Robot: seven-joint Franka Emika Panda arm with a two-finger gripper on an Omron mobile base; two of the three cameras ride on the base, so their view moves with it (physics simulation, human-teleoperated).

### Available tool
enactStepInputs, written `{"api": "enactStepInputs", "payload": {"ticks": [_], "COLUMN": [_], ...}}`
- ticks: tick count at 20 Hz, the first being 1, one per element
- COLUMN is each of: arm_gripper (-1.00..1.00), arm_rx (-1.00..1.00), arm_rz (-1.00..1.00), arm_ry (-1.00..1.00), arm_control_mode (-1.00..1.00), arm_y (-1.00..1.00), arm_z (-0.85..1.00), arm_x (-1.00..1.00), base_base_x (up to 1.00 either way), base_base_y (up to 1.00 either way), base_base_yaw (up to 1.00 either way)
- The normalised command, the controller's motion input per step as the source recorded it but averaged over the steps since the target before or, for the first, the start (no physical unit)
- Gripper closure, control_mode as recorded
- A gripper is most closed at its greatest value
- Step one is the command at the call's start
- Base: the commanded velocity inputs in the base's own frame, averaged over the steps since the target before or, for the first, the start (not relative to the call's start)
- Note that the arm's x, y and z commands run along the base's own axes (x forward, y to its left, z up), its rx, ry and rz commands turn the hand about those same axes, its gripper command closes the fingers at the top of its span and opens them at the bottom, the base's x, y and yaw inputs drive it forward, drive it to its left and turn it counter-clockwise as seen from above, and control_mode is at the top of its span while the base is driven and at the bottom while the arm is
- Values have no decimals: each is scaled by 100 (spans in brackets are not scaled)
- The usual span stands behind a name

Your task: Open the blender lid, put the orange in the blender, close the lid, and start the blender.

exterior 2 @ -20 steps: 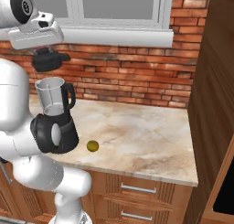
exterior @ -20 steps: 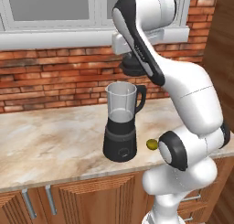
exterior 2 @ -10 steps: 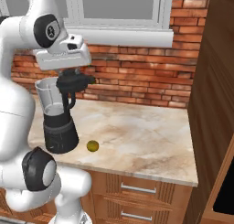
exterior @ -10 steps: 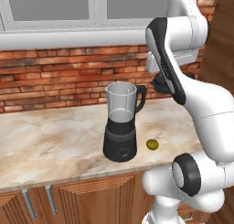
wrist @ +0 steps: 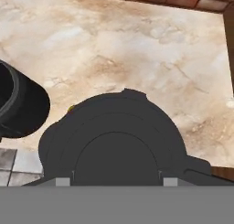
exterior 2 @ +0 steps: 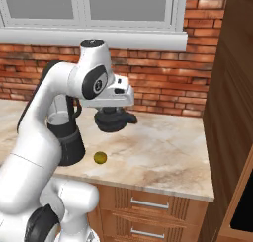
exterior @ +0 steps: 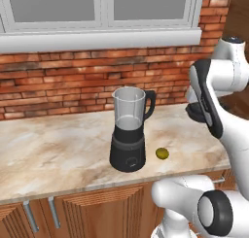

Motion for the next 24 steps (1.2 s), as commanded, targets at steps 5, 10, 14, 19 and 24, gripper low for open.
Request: {"api": "enactStepInputs", "payload": {"ticks": [5, 10, 14, 19, 24], "arm_gripper": [100, 100, 100, 100, 100], "arm_rx": [10, 15, 4, -3, -17], "arm_rz": [0, 0, 0, 0, 0], "arm_ry": [9, 7, 9, 7, 0], "arm_control_mode": [-100, -100, -100, -100, -100], "arm_y": [-100, -83, -43, -9, 8], "arm_z": [-54, -68, -70, -70, -58], "arm_x": [17, 38, 51, 34, 7], "base_base_x": [0, 0, 0, 0, 0], "base_base_y": [0, 0, 0, 0, 0], "base_base_yaw": [0, 0, 0, 0, 0]}}
